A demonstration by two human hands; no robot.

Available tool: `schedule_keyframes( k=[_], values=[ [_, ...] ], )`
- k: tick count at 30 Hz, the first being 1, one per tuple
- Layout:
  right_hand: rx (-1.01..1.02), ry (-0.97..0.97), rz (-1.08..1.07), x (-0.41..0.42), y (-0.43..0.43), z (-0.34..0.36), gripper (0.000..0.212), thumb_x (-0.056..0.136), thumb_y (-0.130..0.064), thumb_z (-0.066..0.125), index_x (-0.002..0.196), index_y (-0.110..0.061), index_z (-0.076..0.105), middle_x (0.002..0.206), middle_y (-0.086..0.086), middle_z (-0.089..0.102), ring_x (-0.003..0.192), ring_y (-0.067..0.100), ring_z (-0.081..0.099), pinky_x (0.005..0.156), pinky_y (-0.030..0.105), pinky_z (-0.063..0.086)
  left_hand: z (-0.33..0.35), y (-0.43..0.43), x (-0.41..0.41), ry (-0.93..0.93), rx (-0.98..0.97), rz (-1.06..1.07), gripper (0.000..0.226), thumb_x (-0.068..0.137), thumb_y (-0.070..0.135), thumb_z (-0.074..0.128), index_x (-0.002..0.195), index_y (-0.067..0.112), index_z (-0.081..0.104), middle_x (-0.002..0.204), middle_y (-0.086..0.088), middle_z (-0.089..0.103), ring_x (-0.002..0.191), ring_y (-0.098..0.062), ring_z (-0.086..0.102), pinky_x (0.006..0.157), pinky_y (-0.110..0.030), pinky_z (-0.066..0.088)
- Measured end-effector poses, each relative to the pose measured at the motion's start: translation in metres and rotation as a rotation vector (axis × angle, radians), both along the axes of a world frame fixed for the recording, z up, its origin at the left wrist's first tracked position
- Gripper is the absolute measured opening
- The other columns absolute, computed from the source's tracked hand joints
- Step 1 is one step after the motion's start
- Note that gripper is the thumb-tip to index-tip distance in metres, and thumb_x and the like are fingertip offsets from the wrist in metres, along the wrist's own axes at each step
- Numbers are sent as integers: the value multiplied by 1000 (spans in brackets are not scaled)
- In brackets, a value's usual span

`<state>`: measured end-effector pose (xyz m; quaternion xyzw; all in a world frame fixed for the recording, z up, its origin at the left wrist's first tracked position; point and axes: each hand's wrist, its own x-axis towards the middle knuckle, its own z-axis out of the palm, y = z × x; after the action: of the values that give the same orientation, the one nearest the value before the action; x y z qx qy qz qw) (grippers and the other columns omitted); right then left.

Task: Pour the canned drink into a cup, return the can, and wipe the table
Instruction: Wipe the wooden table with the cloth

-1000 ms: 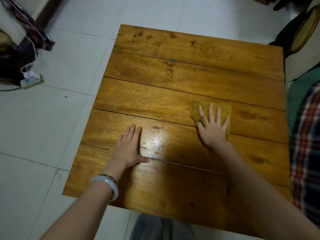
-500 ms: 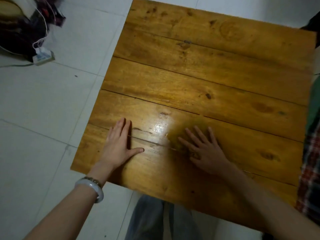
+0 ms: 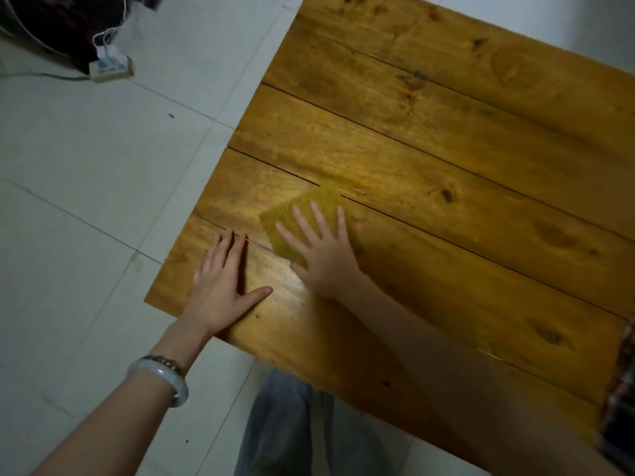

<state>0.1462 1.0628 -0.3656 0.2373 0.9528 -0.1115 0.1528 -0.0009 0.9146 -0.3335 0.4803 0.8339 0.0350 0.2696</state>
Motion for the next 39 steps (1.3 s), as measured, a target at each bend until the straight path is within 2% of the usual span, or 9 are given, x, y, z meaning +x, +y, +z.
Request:
schedule_keyframes(
  k=[6,11,15,21,25,27,30,34,39],
  values=[
    [-7,45,333,81,-21,-6,69,83,-53,28,148,-36,13,157,2,13,143,29,7,110,62,2,3,-45,-16,24,-133,27,120,62,86,47,150,25,-6,158,-5,-11,144,-22,-10,116,-44,-1],
    [76,-30,-86,28,69,-2,61,90,-57,10,144,-41,-12,157,1,-11,144,30,-11,110,61,-10,2,-51,-22,39,-114,4,111,68,75,54,150,28,-5,158,-2,-13,144,-21,-13,114,-41,-6],
    [-15,-28,-350,-52,69,2,59,95,-55,10,146,-38,-13,155,4,-21,141,32,-20,108,63,-13,-1,-56,-25,30,-64,2,107,71,71,57,150,28,-2,158,1,-11,144,-18,-12,114,-41,-4],
    [-77,-8,222,-39,-73,2,68,87,-62,12,149,-36,1,158,6,-3,144,35,-7,109,66,-4,5,-74,-46,48,-5,7,105,71,71,56,151,21,7,158,-2,4,145,-17,1,115,-39,-5],
    [-12,-33,412,9,-66,5,67,88,-57,25,147,-38,-1,157,1,-4,144,30,-7,110,61,-10,7,-86,-57,0,-39,-41,110,66,74,52,151,19,7,158,-4,3,145,-19,1,114,-39,-4],
    [16,-56,322,5,-27,7,67,89,-54,27,144,-40,-9,154,-1,-14,142,30,-15,107,60,-20,6,-88,-61,10,-54,-67,110,67,73,54,151,17,8,158,-8,6,145,-23,4,114,-40,-2],
    [28,-37,20,-36,24,9,61,89,-56,8,146,-40,-9,156,2,-14,143,30,-15,110,62,-12,4,-90,-62,38,-63,-99,111,70,72,58,151,15,8,158,-8,6,145,-23,4,114,-40,-4],
    [-23,-52,-205,-116,28,2,58,96,-54,11,146,-38,-11,156,4,-20,141,32,-20,108,64,-13,0,-93,-64,61,-43,-109,108,71,70,58,150,16,8,158,-7,6,145,-21,3,115,-42,-6],
    [0,-50,155,-128,-37,5,65,92,-61,15,147,-36,-10,157,6,-16,142,34,-17,109,65,-7,-1,-96,-61,48,17,-34,113,69,69,62,151,16,6,158,-4,7,145,-17,6,116,-43,-4]
  ],
)
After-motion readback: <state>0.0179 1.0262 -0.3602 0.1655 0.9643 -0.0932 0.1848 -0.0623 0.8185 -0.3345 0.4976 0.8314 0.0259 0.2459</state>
